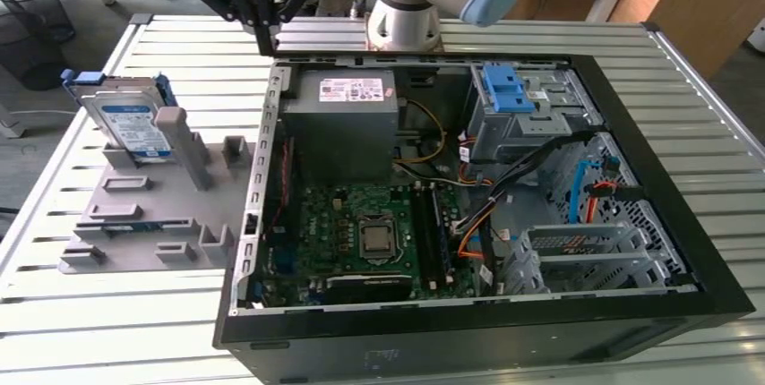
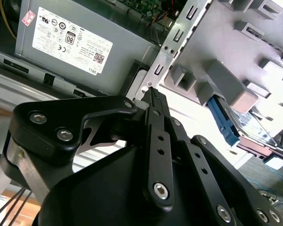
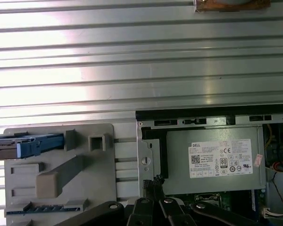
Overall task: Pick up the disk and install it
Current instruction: 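Reach for the disk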
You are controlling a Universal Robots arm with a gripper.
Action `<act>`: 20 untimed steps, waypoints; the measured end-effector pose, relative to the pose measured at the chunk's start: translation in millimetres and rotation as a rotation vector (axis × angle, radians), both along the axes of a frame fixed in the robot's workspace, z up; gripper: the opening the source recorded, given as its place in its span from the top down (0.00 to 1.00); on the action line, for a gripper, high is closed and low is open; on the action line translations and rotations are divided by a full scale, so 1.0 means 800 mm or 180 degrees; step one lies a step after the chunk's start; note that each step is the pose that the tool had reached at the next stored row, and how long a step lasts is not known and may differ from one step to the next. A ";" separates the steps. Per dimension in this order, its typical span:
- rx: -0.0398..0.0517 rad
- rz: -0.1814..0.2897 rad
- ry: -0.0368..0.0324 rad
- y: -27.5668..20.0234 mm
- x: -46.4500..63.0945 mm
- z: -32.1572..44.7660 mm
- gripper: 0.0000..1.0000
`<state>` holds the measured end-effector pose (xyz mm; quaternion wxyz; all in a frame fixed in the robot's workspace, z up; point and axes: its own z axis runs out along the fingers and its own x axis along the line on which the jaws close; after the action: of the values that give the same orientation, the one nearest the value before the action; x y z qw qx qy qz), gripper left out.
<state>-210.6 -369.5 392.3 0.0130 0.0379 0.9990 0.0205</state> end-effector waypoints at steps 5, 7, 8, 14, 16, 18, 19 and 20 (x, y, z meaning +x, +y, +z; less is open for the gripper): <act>0.0001 0.0001 -0.0001 0.0016 -0.012 -0.0006 0.89; 0.0000 0.0000 0.0000 0.0025 -0.020 -0.0007 0.89; 0.0000 0.0000 -0.0001 0.0029 -0.023 -0.0009 0.89; 0.0000 0.0001 0.0000 0.0033 -0.030 -0.0016 0.89; 0.0000 0.0000 -0.0001 0.0033 -0.031 -0.0015 0.89; 0.0000 0.0000 0.0000 0.0033 -0.034 -0.0016 0.89; 0.0000 0.0000 0.0000 0.0033 -0.035 -0.0017 0.89; 0.0000 0.0004 0.0000 0.0033 -0.038 -0.0017 0.89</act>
<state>-240.8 -366.9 390.9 0.0131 0.0372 0.9990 0.0205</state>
